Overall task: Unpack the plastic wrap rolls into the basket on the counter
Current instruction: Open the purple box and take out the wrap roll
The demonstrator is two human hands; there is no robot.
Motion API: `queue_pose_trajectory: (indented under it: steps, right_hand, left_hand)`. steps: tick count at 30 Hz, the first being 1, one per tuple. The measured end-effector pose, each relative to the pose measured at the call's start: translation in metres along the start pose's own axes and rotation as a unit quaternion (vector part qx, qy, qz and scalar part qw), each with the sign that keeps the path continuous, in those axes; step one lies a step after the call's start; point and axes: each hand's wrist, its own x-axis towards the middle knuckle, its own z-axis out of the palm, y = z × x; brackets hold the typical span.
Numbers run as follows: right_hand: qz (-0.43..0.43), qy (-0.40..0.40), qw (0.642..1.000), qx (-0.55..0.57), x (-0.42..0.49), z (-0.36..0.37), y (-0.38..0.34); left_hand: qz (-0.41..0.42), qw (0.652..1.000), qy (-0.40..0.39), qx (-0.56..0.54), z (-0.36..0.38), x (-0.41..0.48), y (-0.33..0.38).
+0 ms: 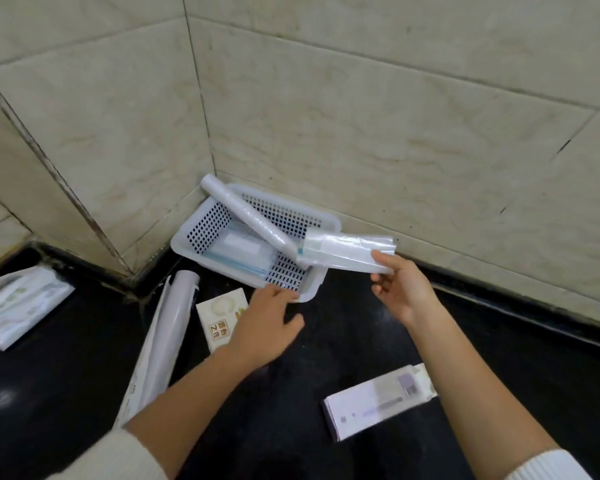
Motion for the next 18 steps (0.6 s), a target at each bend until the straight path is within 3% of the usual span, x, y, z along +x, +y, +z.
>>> queue_pose_trajectory:
  steps: [2,9,11,13,15,17,18]
  right_hand:
    - [-0.001,0.021,1.0,-0.024,0.011,0.021,0.003]
    - [0.007,0.053,0.985,-0.163,0.056,0.113,0.046]
    - [0.0,0.051,0.961,-0.271,0.069,0.126,0.057]
    - [-0.017,0.03,0.887,-0.46,0.078,0.132,0.06]
    - [-0.04,0.0,0.772,-0.635,0.082,0.137,0.059]
    - [-0.081,-0.011,0.662,-0.745,0.085,0.141,0.055]
    - [-0.096,-0.014,0.627,-0.773,0.085,0.143,0.053]
  left_hand:
    - [-0.037,0.997,0.063,0.03,-0.025,0.021,-0.028]
    - [-0.158,0.967,0.003,0.201,-0.031,0.046,-0.088]
    - [-0.158,0.962,0.006,0.224,-0.023,0.045,-0.091]
    - [-0.155,0.96,0.017,0.232,-0.02,0.045,-0.093]
    - [-0.147,0.961,0.021,0.235,-0.02,0.044,-0.094]
    - [-0.148,0.962,0.024,0.226,-0.02,0.044,-0.093]
    - [-0.151,0.964,0.025,0.218,-0.02,0.044,-0.093]
